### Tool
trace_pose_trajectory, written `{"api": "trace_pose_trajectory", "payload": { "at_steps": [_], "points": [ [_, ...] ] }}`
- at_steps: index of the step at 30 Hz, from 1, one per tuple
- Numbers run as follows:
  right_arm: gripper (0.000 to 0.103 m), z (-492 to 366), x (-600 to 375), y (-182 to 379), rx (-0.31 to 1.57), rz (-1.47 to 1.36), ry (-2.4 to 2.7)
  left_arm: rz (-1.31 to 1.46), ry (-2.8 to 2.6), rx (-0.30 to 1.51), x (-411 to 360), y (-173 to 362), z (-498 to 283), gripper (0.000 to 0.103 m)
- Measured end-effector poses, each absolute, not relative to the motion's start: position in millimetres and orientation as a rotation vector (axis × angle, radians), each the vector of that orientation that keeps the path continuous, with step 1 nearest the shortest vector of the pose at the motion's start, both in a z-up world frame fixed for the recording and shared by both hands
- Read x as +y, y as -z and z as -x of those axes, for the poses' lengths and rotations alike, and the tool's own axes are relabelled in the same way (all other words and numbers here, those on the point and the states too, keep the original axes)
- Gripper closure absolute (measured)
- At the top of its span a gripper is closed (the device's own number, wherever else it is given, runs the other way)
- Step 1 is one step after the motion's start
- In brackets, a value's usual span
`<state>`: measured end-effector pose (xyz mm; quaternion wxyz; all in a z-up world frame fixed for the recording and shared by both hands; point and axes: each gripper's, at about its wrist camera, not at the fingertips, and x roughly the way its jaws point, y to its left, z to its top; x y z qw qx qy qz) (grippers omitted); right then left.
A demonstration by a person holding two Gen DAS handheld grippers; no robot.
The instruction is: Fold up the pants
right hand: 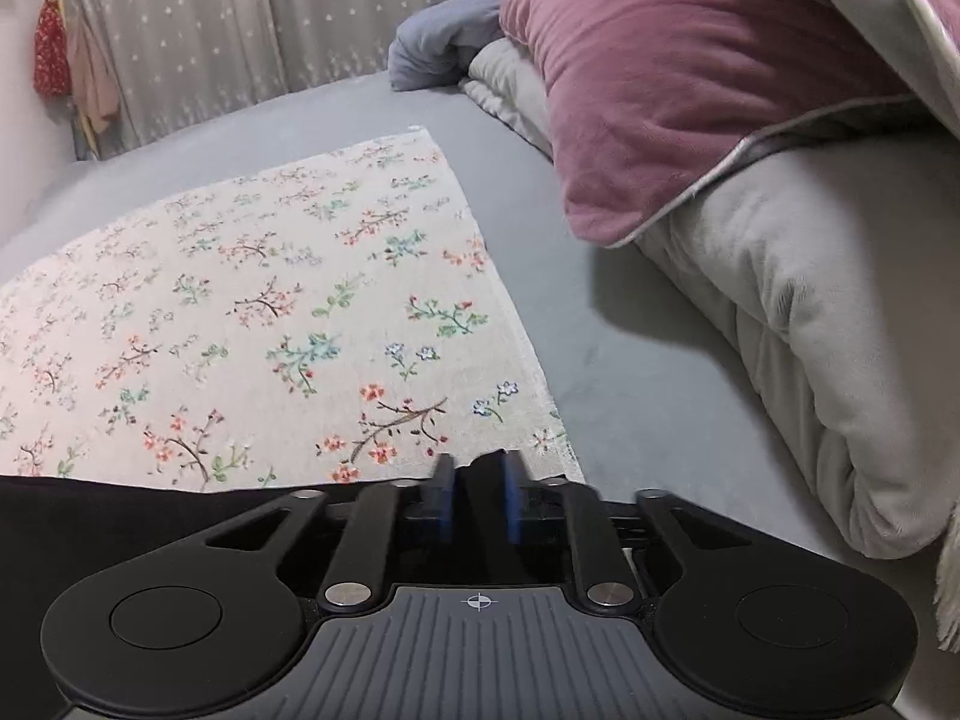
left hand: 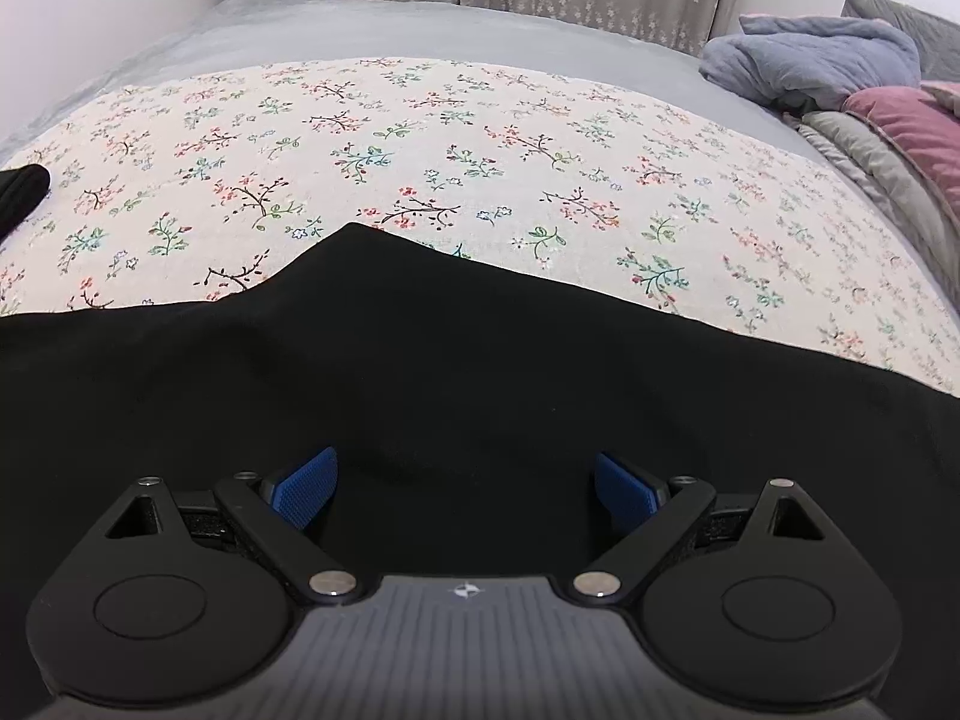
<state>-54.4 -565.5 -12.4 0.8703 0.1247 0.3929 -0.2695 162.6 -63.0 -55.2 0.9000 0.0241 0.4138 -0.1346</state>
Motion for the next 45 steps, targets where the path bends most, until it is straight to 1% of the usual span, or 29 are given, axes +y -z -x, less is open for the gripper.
{"api": "trace_pose_trajectory", "payload": {
  "at_steps": [3, 6, 11, 12, 14, 15, 17, 22, 29, 31, 33, 36, 38, 41, 43, 45],
  "points": [
    [0.095, 59.5, -559.4, -2.6, 0.792, -0.224, 0.610, -0.016, 0.291, 0.844, -58.7, 50.9, -161.4, 0.000],
    [0.095, 63.1, -565.9, -6.3, 0.798, -0.204, 0.662, -0.013, 0.294, 0.824, -58.0, 46.5, -160.2, 0.000],
    [0.095, 53.5, -566.7, 16.9, 0.872, -0.135, 0.684, -0.023, 0.258, 0.826, -56.1, 50.5, -164.0, 0.000],
    [0.094, 52.2, -565.9, 19.4, 0.872, -0.126, 0.687, -0.020, 0.250, 0.829, -54.8, 51.4, -164.9, 0.000],
    [0.089, 53.2, -564.3, 18.5, 0.854, -0.121, 0.687, -0.016, 0.229, 0.827, -50.1, 51.6, -165.7, 0.000],
    [0.083, 54.7, -564.7, 17.1, 0.860, -0.129, 0.685, -0.008, 0.217, 0.823, -46.5, 50.5, -166.3, 0.000],
    [0.079, 61.5, -564.5, 9.9, 0.862, -0.134, 0.683, 0.026, 0.194, 0.814, -36.6, 47.2, -166.6, 0.000],
    [0.078, 98.0, -543.8, -7.1, 0.817, -0.137, 0.645, 0.083, 0.187, 0.815, -26.6, 41.5, -167.6, 0.000],
    [0.078, 96.7, -473.9, 7.8, 0.942, -0.019, 0.341, 0.000, 0.196, 0.792, -36.9, 42.3, -152.7, 0.000],
    [0.078, 94.0, -454.2, 16.6, 0.986, 0.077, 0.310, -0.023, 0.173, 0.782, -30.9, 43.7, -149.9, 0.000],
    [0.078, 97.1, -448.9, 17.1, 0.997, 0.100, 0.309, -0.033, 0.128, 0.781, -19.8, 46.7, -149.2, 0.000],
    [0.078, 106.2, -460.5, 15.7, 1.010, 0.030, 0.314, -0.013, 0.039, 0.832, 7.7, 56.1, -153.0, 0.000],
    [0.078, 112.4, -461.4, 15.9, 1.017, 0.028, 0.325, 0.003, 0.000, 0.827, 27.1, 57.4, -151.7, 0.000],
    [0.078, 116.5, -451.0, 16.1, 1.020, 0.079, 0.350, 0.013, -0.093, 0.808, 56.9, 52.4, -147.6, 0.000],
    [0.078, 113.6, -440.1, 14.8, 1.010, 0.138, 0.372, 0.089, -0.112, 0.814, 82.9, 48.5, -148.1, 0.000],
    [0.078, 112.5, -419.3, 7.9, 0.948, 0.204, 0.332, 0.152, -0.163, 0.804, 106.9, 46.0, -148.3, 0.000]
  ]
}}
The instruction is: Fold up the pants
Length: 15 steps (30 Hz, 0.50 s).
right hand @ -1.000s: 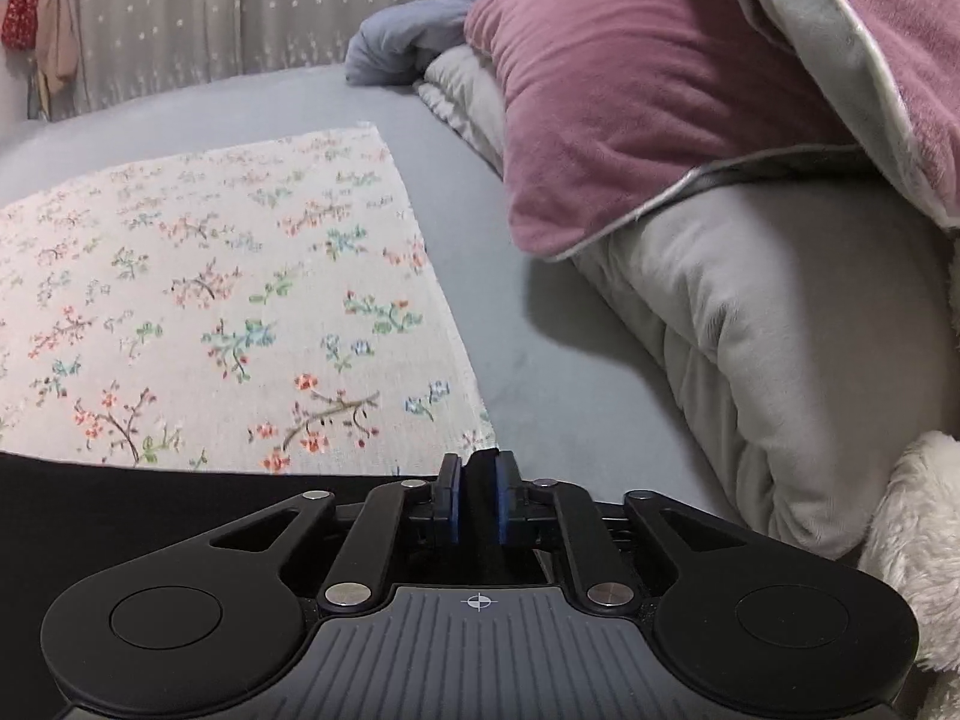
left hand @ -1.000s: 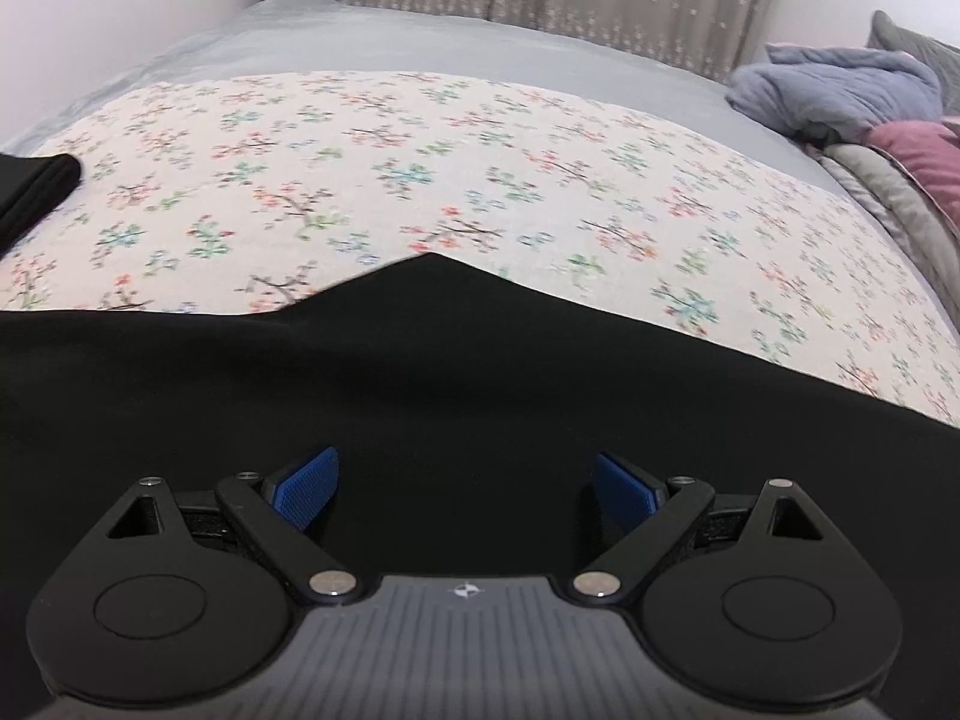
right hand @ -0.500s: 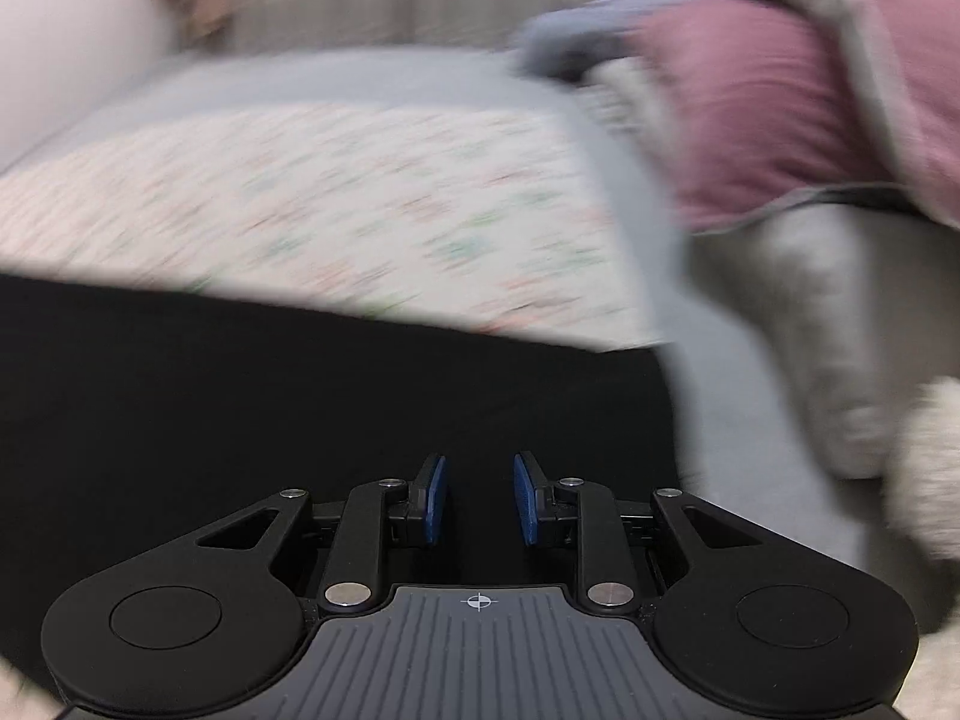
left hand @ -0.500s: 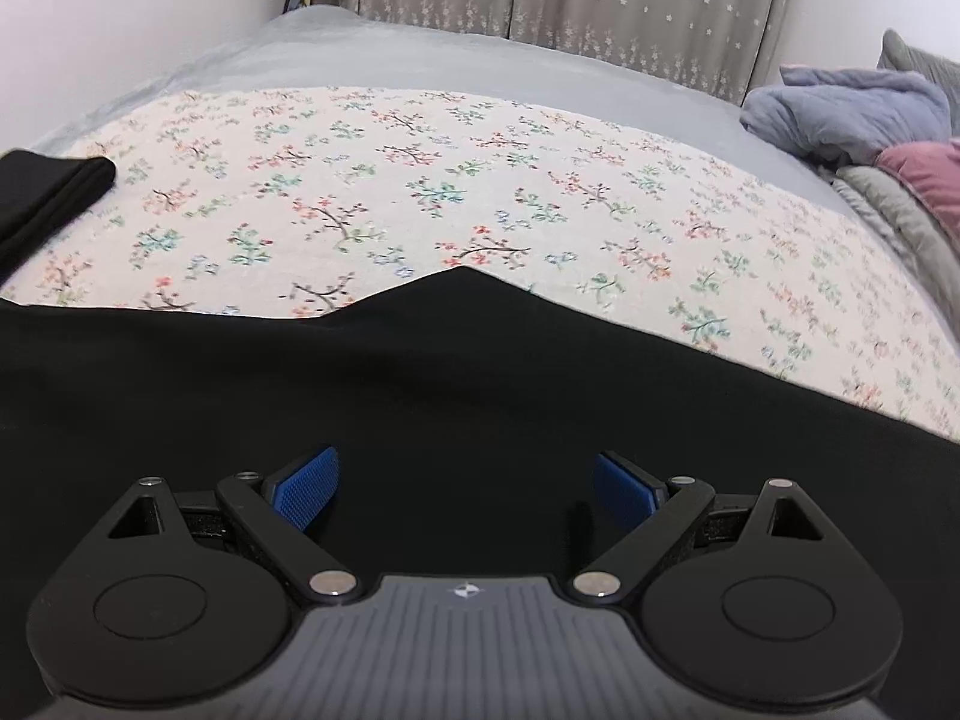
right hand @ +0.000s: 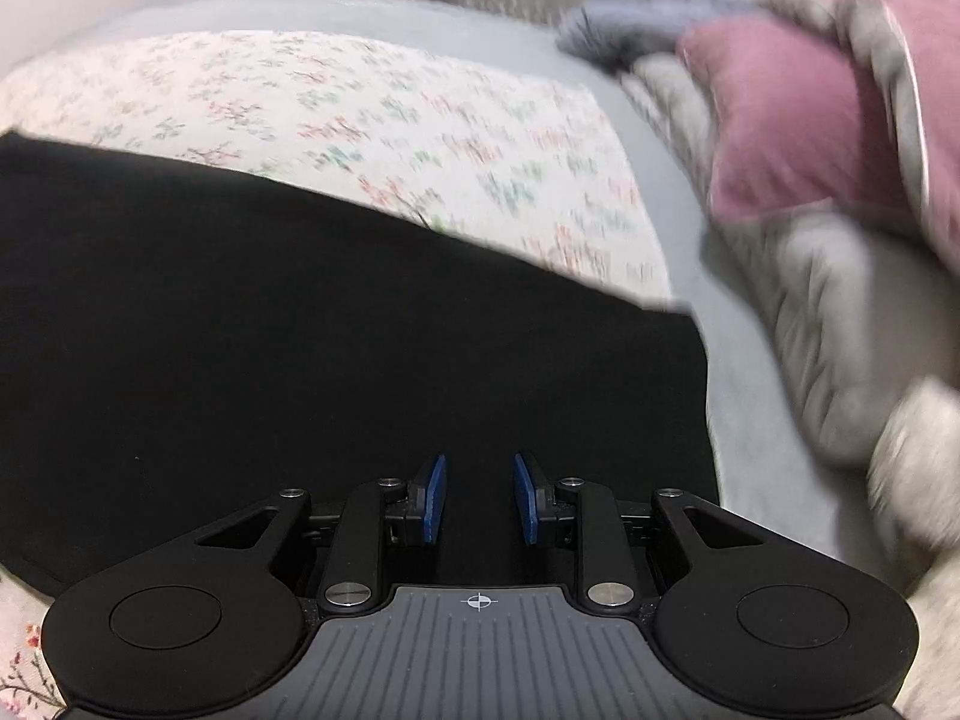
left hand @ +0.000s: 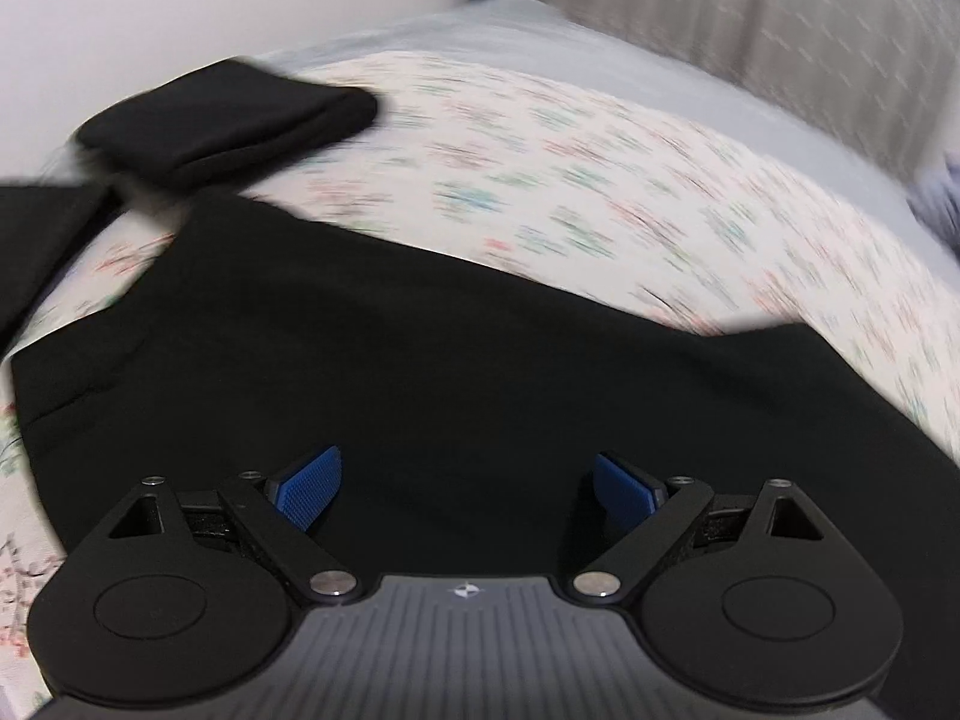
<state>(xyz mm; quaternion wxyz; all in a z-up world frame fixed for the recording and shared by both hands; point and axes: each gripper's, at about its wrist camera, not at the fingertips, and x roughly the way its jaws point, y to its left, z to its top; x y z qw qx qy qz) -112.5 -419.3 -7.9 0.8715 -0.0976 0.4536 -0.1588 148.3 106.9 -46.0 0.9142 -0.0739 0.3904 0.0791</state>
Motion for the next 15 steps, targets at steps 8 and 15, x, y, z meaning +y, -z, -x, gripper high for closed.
{"api": "trace_pose_trajectory", "payload": {
  "at_steps": [8, 15],
  "points": [
    [0.078, 88.5, -322.8, 19.3, 0.961, 0.209, 0.068, 0.109, -0.280, 0.805, 138.2, 49.4, -138.2, 0.000],
    [0.078, 99.4, -296.2, 14.3, 0.906, 0.139, 0.047, 0.137, -0.077, 0.694, 116.6, 24.3, -107.9, 0.005]
  ]
}}
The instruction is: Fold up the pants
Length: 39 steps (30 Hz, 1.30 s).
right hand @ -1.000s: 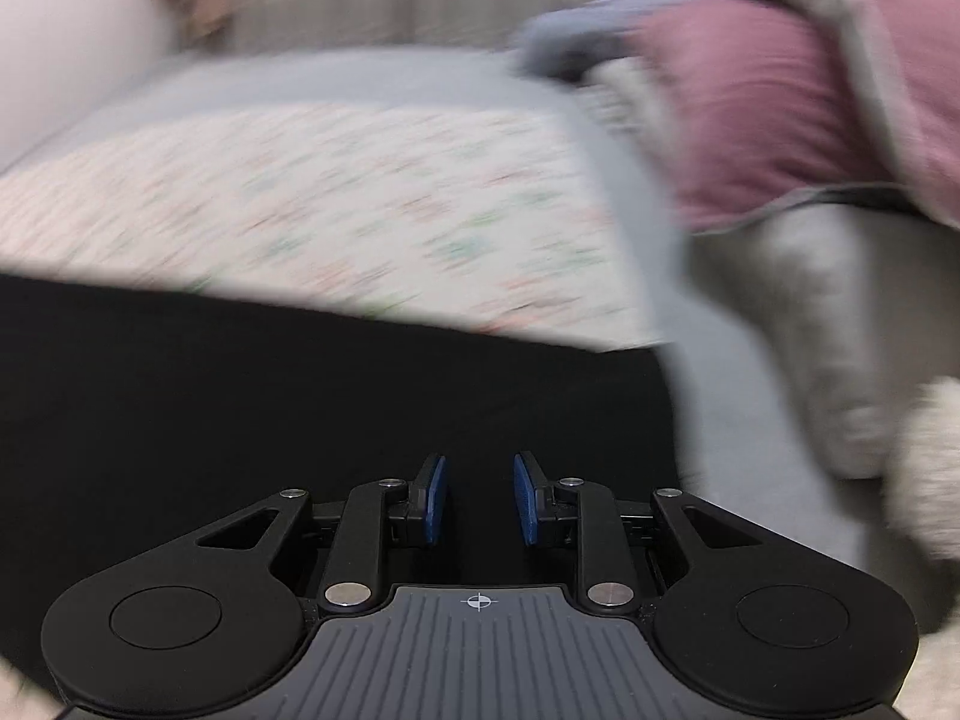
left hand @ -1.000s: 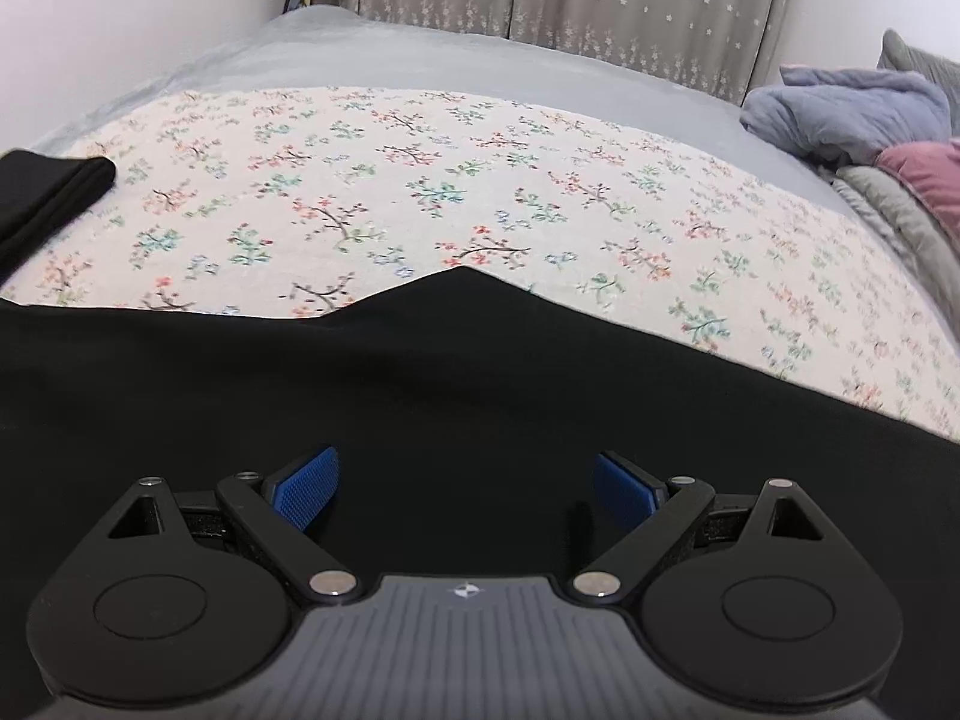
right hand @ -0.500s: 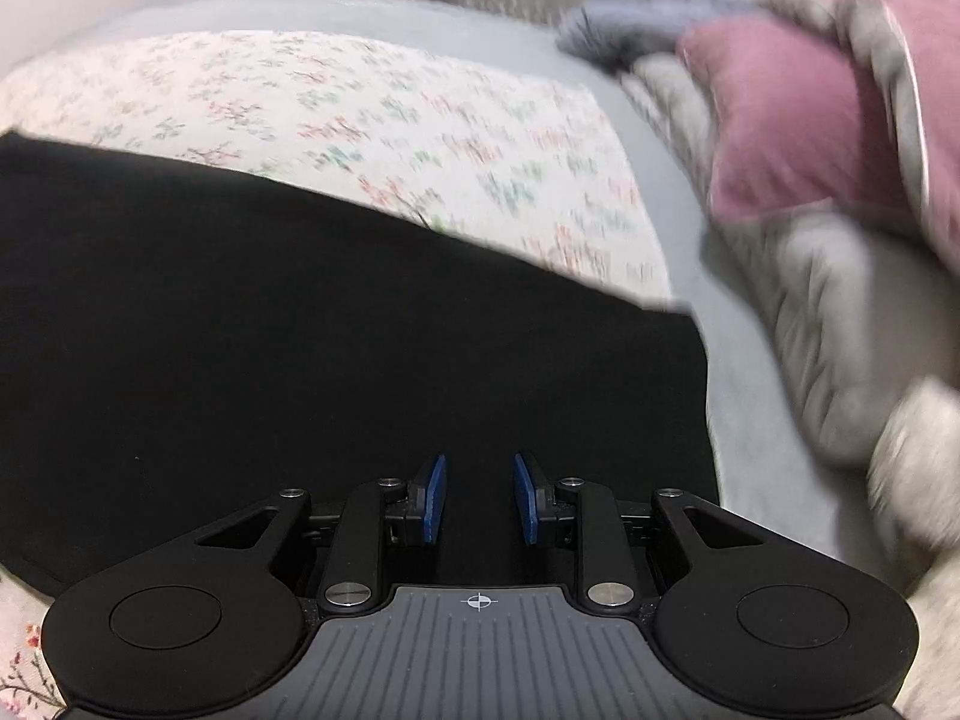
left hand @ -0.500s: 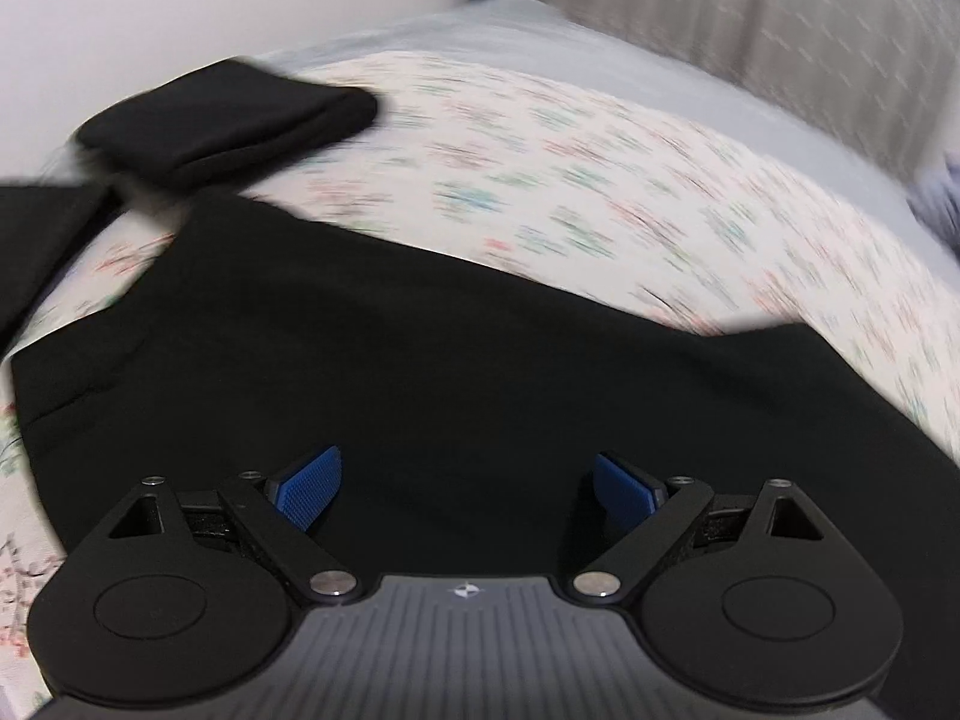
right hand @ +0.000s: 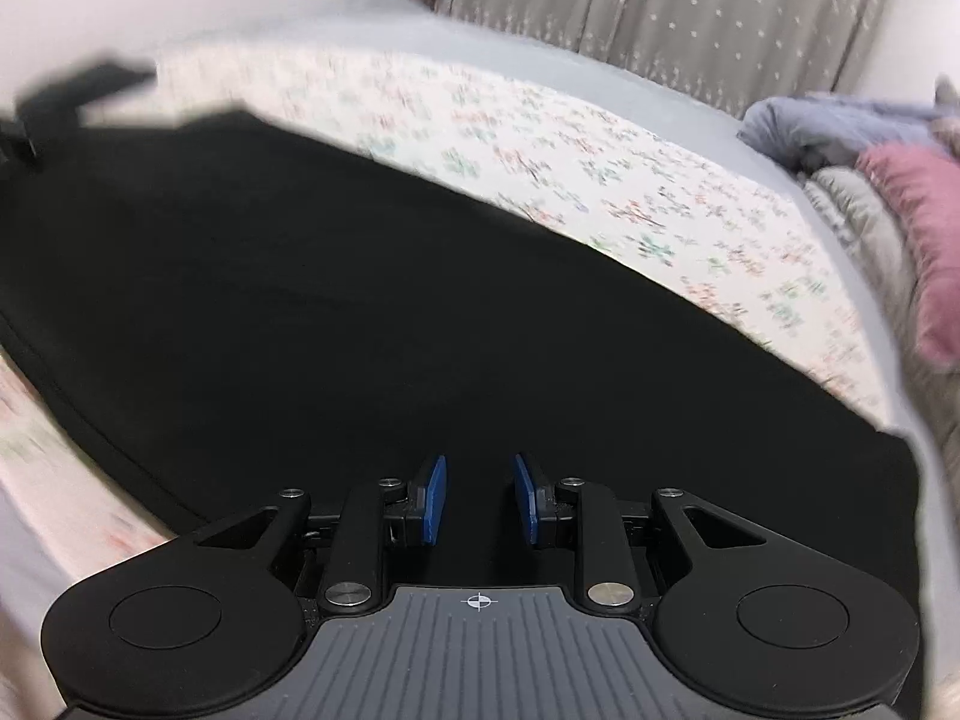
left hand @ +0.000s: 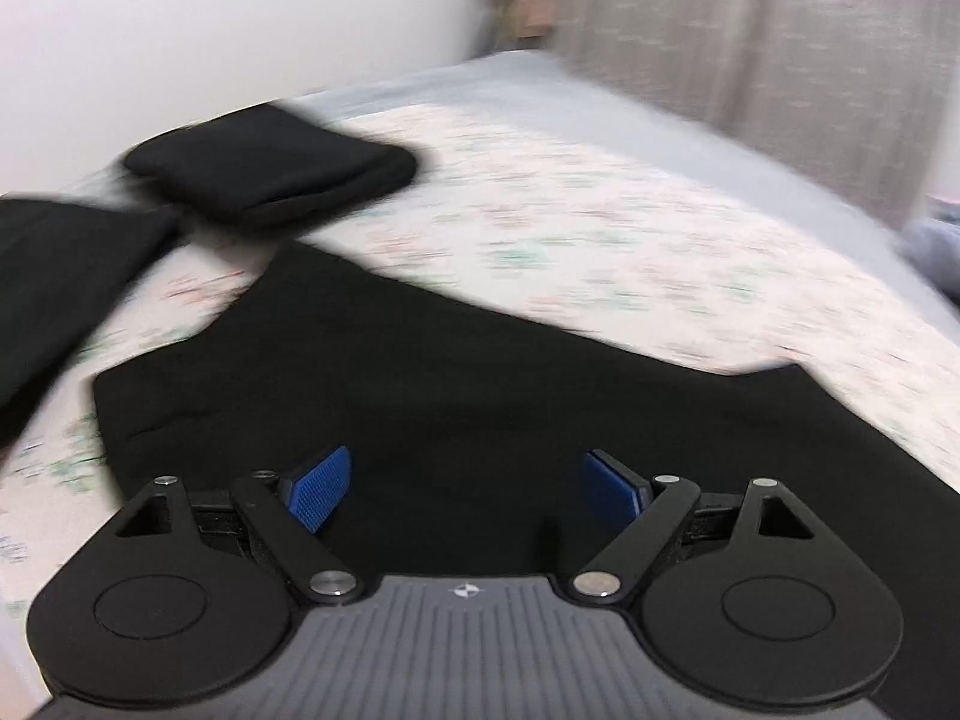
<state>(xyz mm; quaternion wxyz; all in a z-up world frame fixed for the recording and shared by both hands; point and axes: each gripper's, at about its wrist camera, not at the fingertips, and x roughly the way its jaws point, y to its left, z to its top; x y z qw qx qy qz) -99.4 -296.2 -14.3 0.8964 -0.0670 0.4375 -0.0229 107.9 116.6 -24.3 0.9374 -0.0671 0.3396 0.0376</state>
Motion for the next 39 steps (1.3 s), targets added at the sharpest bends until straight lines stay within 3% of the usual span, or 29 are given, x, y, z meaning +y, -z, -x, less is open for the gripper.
{"api": "trace_pose_trajectory", "payload": {
  "at_steps": [7, 10, 16, 23, 39],
  "points": [
    [0.077, 99.0, -288.1, 29.0, 0.975, 0.108, 0.041, -0.146, 0.034, 0.786, 42.4, 55.6, -105.1, 0.003],
    [0.077, 104.5, -288.6, 21.1, 0.930, 0.079, 0.053, -0.093, 0.014, 0.792, 50.8, 55.4, -110.4, 0.003],
    [0.072, 113.0, -295.3, 29.7, 0.965, 0.048, 0.042, -0.180, 0.173, 0.659, 4.4, 34.6, -74.2, 0.003],
    [0.071, 115.9, -285.6, 28.1, 0.957, 0.016, 0.037, -0.389, 0.304, 0.701, -74.7, 67.1, -36.0, 0.001],
    [0.071, 173.2, -371.1, 15.2, 0.940, -0.118, 0.161, -0.238, 0.253, 0.811, -61.5, 67.4, -57.0, 0.001]
  ]
}}
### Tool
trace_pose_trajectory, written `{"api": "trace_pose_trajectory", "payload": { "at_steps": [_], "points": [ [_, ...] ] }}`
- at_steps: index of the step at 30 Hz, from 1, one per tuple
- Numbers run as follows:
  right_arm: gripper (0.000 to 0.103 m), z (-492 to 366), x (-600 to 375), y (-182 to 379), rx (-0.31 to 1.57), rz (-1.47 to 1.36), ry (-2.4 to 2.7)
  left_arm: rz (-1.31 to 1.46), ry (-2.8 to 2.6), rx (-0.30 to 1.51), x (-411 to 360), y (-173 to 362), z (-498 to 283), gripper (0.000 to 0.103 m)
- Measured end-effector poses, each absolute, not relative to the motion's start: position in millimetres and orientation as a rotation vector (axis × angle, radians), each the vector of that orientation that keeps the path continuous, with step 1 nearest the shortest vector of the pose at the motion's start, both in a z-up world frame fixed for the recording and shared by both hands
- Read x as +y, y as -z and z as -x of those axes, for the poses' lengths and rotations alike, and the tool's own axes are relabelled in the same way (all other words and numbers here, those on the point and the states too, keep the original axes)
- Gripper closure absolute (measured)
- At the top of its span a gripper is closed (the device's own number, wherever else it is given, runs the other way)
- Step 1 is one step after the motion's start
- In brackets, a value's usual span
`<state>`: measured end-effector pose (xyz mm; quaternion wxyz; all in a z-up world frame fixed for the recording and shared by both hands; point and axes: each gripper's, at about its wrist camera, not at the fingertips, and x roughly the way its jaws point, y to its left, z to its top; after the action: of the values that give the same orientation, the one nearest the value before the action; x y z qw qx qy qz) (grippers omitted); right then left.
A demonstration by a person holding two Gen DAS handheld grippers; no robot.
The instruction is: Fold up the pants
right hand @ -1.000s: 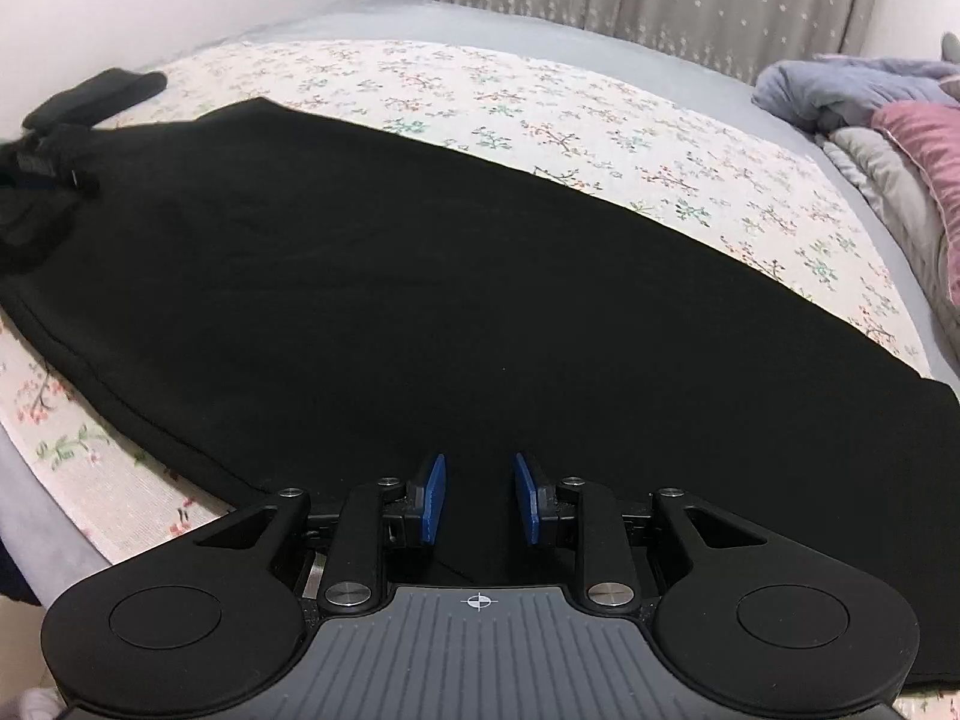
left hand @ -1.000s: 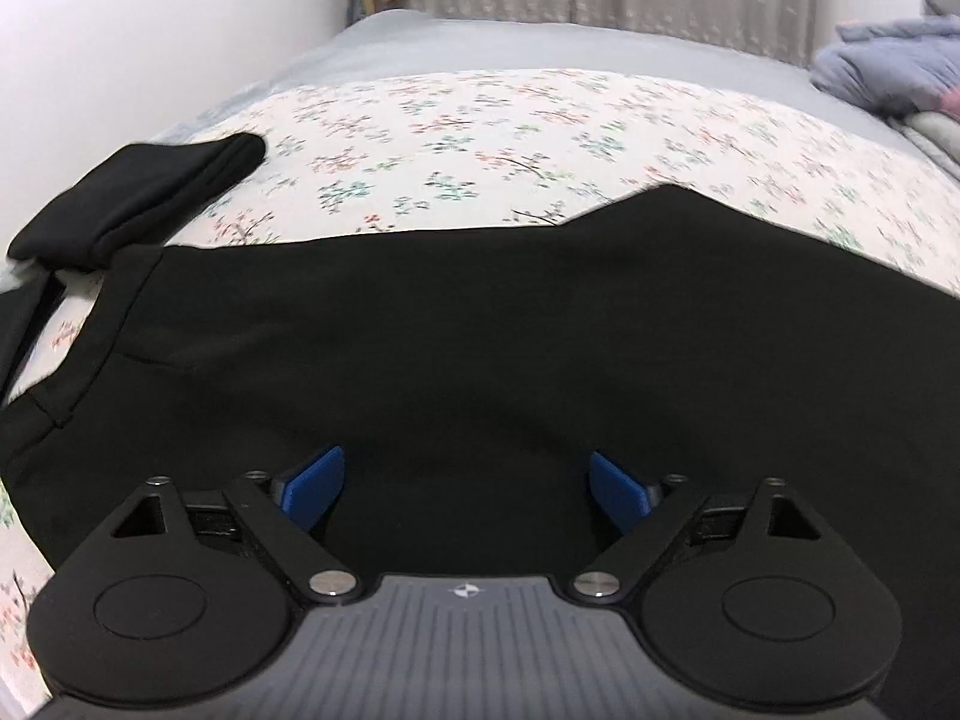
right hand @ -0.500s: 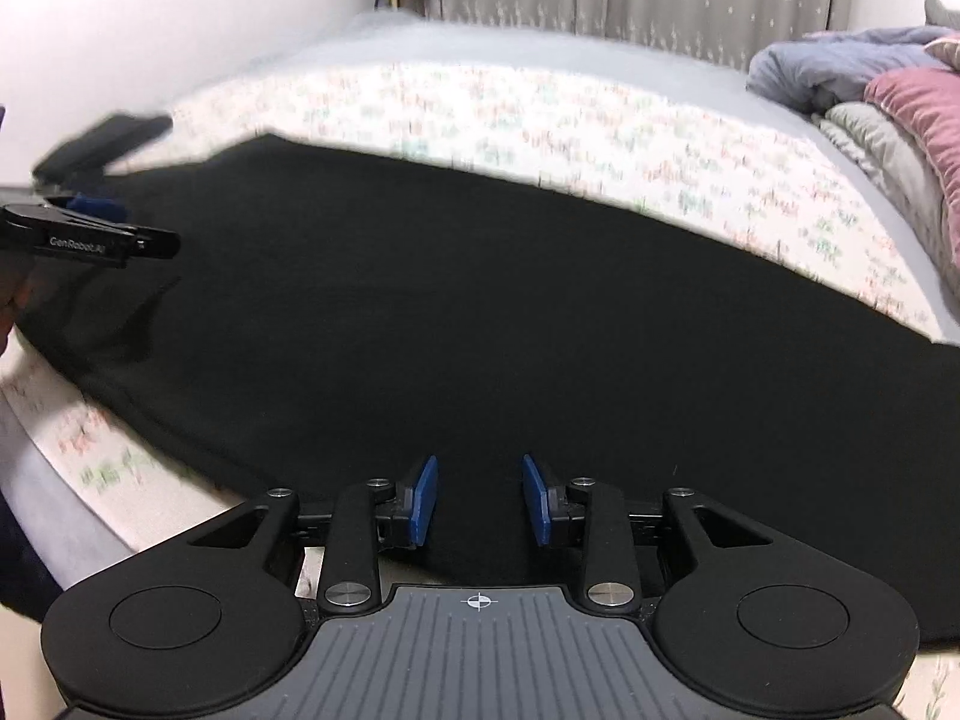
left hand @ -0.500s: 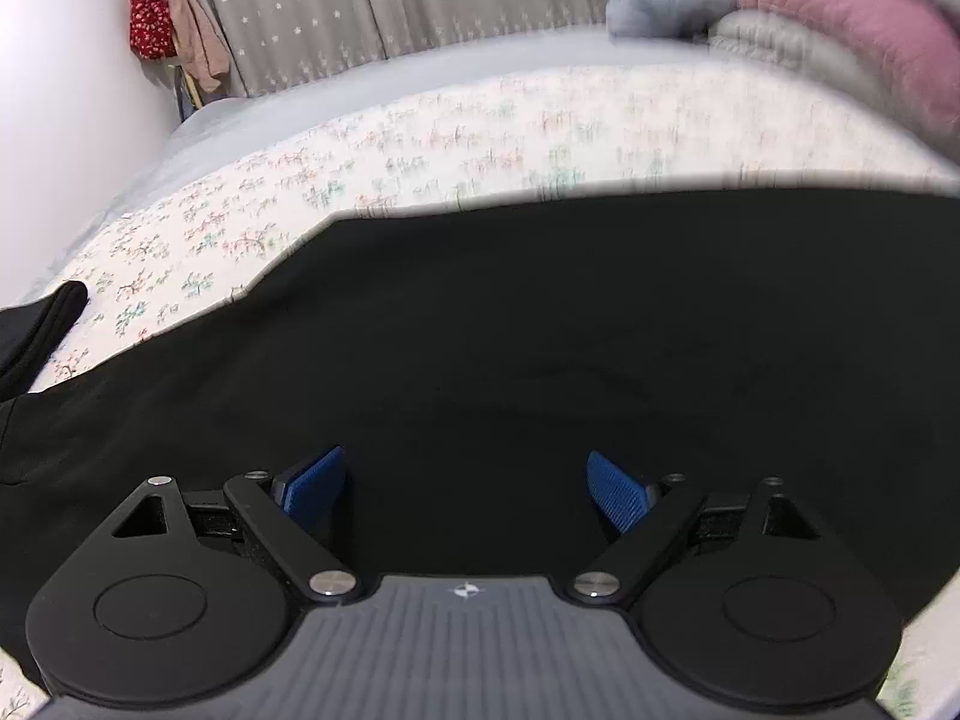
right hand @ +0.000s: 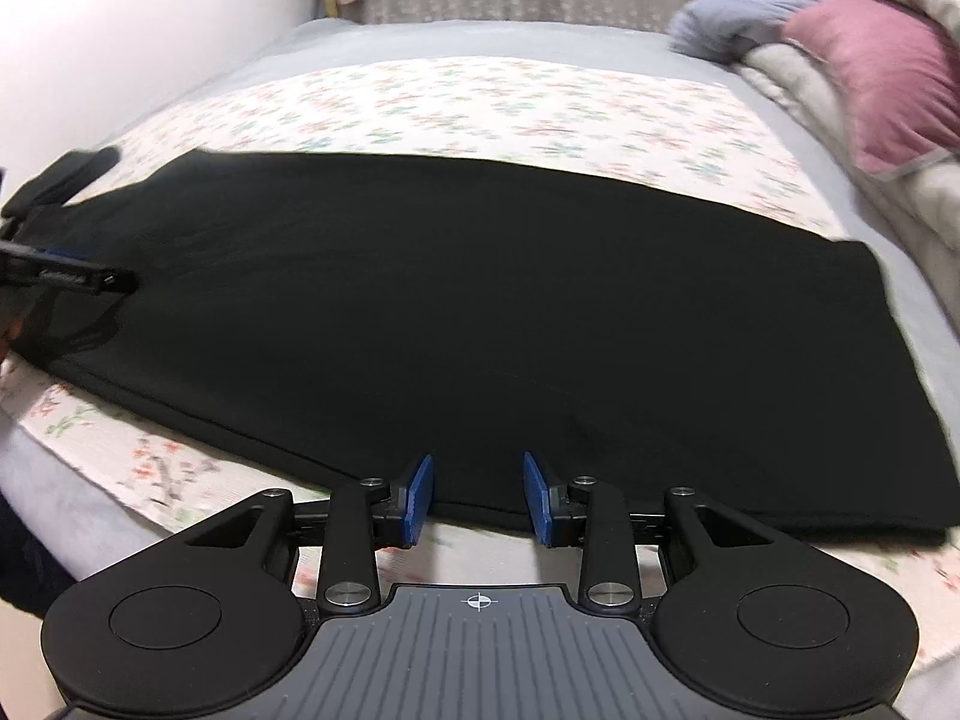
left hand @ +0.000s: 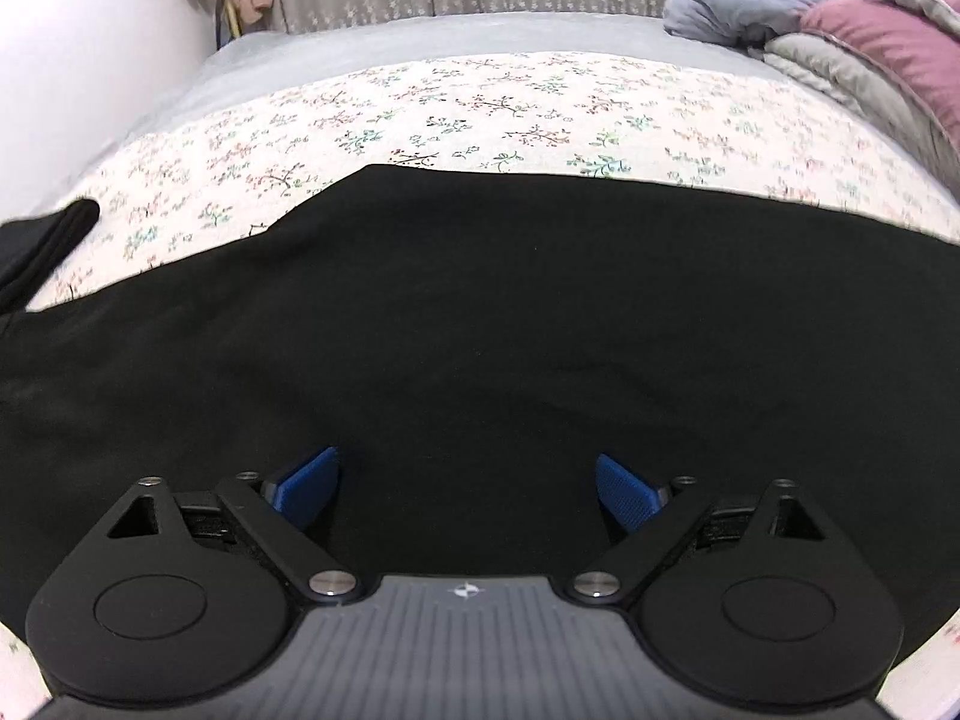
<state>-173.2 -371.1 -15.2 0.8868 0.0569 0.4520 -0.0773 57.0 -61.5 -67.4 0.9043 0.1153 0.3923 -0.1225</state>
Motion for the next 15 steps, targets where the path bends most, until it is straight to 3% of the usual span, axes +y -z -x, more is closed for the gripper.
{"api": "trace_pose_trajectory", "payload": {
  "at_steps": [3, 8, 15],
  "points": [
    [0.071, 187.9, -393.2, 7.7, 0.903, -0.149, 0.273, -0.200, 0.300, 0.786, -67.4, 59.4, -52.1, 0.002],
    [0.054, 214.3, -430.1, -2.4, 0.844, -0.195, 0.527, -0.220, 0.401, 0.769, -97.4, 56.6, -41.6, 0.002],
    [0.053, 278.4, -489.6, -9.9, 0.709, -0.514, 0.672, -0.234, 0.498, 0.754, -125.9, 61.2, -41.4, 0.002]
  ]
}}
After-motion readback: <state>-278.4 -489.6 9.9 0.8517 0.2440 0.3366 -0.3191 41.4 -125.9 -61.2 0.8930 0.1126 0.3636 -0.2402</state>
